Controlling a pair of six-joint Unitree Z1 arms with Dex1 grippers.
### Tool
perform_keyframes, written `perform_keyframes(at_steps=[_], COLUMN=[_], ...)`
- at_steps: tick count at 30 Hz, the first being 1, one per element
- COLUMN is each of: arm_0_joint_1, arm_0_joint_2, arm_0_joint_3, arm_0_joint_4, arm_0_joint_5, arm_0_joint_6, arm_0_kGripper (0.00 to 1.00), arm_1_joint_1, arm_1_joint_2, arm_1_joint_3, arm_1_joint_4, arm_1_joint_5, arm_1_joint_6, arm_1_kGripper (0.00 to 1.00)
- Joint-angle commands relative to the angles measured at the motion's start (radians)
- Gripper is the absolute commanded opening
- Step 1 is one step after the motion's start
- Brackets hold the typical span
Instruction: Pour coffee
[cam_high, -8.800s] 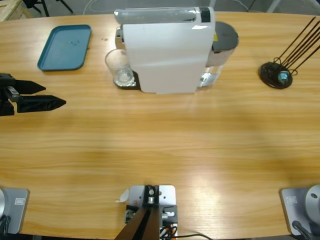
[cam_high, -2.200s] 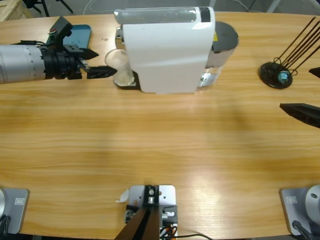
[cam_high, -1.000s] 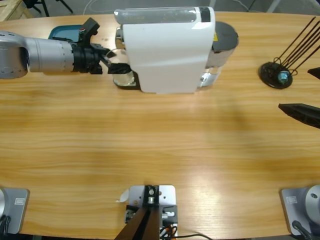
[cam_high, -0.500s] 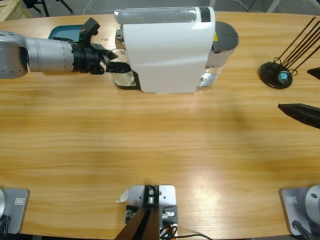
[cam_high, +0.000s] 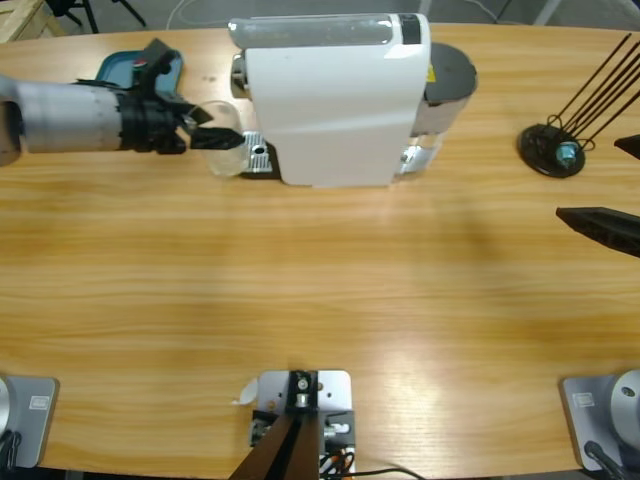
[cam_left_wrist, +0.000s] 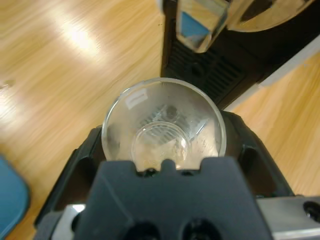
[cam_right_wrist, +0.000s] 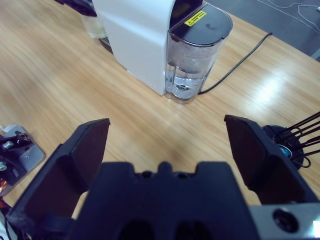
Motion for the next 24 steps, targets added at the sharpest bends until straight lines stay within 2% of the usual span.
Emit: perform_keyframes(at_steps=[1, 6, 10, 15, 24], arm_0_joint_1=[0.132, 0.311, 0.428, 0.482, 0.501], arm_0_joint_2=[-0.135, -0.140, -0.086, 0.024, 0.139], arm_0_joint_3=[0.057, 0.055, 0.053, 0.047, -0.026], arm_0_joint_4=[0.057, 0.039, -0.018, -0.085, -0.084], arm_0_joint_5=[0.049, 0.051, 0.050, 0.049, 0.040], arm_0_joint_6=[-0.032, -0.073, -0.114, -0.138, -0.143], arm_0_kGripper=[0.000, 0.000, 0.000, 0.000, 0.002], arm_1_joint_1=[0.004, 0.004, 0.004, 0.004, 0.004], arm_1_joint_2=[0.006, 0.006, 0.007, 0.006, 0.005], arm_1_joint_3=[0.030, 0.030, 0.030, 0.030, 0.032], arm_1_joint_4=[-0.005, -0.005, -0.007, -0.007, -0.005], arm_1_joint_5=[0.003, 0.003, 0.003, 0.001, 0.001], arm_1_joint_6=[0.014, 0.014, 0.014, 0.014, 0.014], arm_1_kGripper=[1.000, 1.000, 1.000, 1.000, 1.000])
